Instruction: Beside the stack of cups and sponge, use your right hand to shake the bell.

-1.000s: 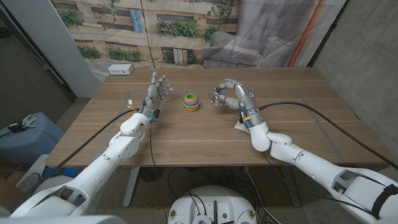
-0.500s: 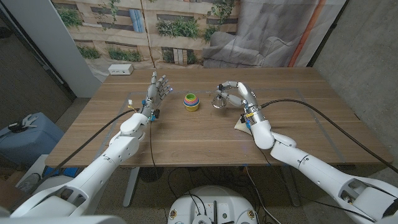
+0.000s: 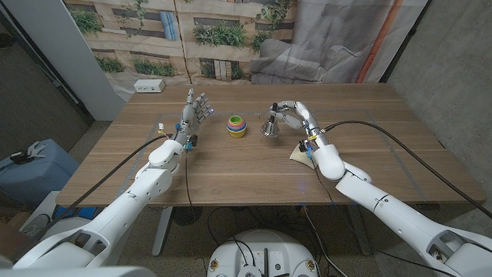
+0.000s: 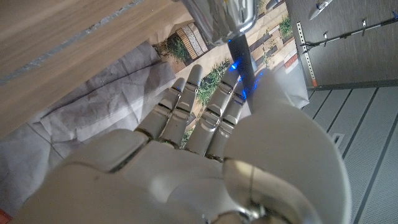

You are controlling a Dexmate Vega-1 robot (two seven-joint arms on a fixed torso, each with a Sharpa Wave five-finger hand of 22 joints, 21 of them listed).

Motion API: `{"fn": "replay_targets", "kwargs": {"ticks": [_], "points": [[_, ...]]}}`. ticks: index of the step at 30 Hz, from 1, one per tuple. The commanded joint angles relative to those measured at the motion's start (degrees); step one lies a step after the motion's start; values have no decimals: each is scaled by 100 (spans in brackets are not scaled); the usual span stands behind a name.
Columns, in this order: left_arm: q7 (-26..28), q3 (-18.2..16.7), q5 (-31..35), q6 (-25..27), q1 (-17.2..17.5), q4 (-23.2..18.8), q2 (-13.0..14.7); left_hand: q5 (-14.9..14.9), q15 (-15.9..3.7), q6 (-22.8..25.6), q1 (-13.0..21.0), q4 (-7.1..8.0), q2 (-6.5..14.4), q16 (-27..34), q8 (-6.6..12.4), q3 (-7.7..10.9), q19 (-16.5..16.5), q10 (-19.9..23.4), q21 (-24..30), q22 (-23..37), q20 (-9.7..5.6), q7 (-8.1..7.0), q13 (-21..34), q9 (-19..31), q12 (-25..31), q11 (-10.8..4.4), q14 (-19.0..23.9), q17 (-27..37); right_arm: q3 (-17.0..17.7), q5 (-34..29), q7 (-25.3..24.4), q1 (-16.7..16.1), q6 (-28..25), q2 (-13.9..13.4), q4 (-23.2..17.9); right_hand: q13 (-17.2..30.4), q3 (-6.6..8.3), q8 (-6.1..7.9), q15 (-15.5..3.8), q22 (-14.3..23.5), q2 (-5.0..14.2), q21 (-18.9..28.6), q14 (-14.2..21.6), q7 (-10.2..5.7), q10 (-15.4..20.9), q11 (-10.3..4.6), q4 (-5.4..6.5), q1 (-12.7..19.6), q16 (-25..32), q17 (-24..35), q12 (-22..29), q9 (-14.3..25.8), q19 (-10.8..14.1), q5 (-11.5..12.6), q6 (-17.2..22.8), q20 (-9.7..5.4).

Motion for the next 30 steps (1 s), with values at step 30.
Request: {"fn": "replay_targets", "kwargs": {"ticks": [30], "points": [[-1, -1, -1, 1, 2, -1, 1, 40, -555, 11, 7, 39, 51, 32, 33, 2, 44, 14, 40, 32, 3, -45, 30, 25, 32, -34, 63, 27, 350, 1876, 1245, -329, -1998, -375, -1473, 63, -53, -49, -862, 9, 37, -27, 19, 90, 32, -4, 16, -142, -29, 28, 30, 17, -88, -12, 53, -267]]}}
